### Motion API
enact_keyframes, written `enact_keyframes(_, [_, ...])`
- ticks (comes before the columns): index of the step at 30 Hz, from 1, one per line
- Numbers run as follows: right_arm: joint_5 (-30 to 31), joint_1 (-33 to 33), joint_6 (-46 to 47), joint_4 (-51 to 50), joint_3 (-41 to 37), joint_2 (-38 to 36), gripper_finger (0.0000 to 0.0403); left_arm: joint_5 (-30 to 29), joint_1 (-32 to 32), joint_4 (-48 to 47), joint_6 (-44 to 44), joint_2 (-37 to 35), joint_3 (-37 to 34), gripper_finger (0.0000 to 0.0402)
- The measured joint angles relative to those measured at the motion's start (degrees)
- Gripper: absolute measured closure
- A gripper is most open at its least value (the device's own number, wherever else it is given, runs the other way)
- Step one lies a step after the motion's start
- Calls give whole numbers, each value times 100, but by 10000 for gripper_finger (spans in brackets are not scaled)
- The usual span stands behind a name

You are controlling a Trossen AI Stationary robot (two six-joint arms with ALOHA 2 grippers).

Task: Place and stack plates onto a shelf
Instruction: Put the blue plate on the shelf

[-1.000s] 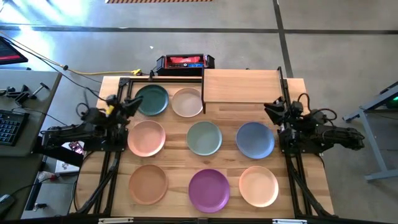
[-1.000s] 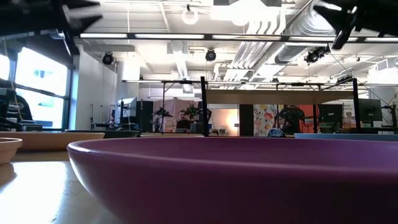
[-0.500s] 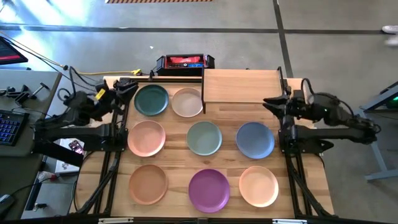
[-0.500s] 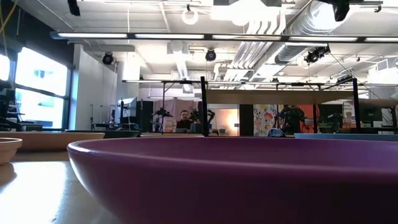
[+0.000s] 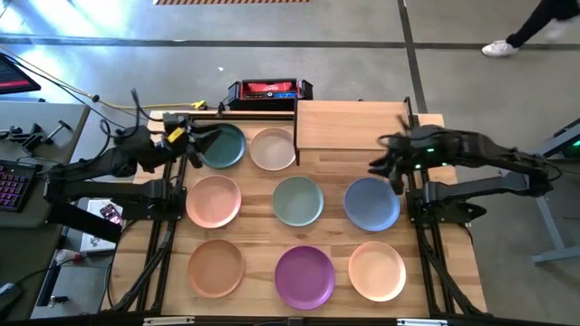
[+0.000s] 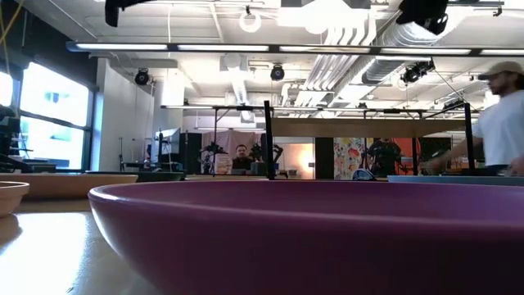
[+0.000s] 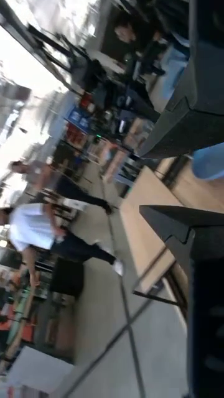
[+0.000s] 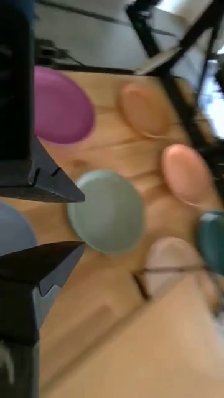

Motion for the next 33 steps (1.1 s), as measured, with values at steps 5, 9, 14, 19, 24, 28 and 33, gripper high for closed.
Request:
enact_keyframes(5, [-282, 124, 23, -254, 0, 627, 298, 5, 0, -190, -4, 72, 0, 280])
enact_keyframes(9, [-279, 323, 227, -258, -2, 1047, 271, 5, 0, -187, -52, 67, 0, 280])
enact_keyframes(14, [-7, 527, 842, -256, -2, 1479, 239, 4, 0, -224, -106, 67, 0, 280])
enact_keyframes(19, [19, 689, 1546, -308, -4, 1929, 231, 5, 0, -441, -151, 67, 0, 280])
enact_keyframes(24, [137, 900, 2243, -450, -9, 2451, 231, 4, -1, -964, -393, 66, 0, 280])
enact_keyframes(28, [214, 1054, 2810, -476, -9, 2845, 231, 54, -1, -1429, -529, 67, 0, 280])
enact_keyframes(33, [214, 1225, 3359, -476, -9, 3290, 231, 182, -2, -1758, -600, 67, 0, 280])
